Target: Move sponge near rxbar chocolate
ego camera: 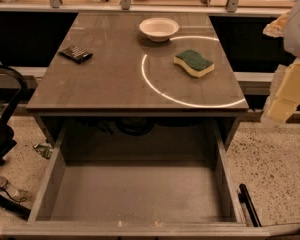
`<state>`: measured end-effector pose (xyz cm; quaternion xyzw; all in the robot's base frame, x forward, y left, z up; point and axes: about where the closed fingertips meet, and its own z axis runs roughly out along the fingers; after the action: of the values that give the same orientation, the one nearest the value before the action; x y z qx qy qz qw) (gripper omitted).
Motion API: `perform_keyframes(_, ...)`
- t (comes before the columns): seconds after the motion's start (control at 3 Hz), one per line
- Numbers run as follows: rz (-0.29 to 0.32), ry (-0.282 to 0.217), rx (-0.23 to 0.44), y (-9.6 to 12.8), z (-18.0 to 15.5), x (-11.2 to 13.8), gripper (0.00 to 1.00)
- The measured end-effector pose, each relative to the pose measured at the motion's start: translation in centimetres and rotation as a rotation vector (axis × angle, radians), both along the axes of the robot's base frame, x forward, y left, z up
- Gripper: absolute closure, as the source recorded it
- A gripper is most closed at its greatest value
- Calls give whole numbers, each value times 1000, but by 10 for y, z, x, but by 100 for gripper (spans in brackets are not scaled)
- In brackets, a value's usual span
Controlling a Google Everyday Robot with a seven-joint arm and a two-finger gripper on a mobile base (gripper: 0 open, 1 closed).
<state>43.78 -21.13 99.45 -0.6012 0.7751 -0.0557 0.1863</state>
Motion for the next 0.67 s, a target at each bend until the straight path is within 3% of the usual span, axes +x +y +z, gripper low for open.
perform_keyframes(0.33,0,0,0,0,0,0,0)
perform_keyframes(0.67,-28,-43,74,-2,-5,17,0)
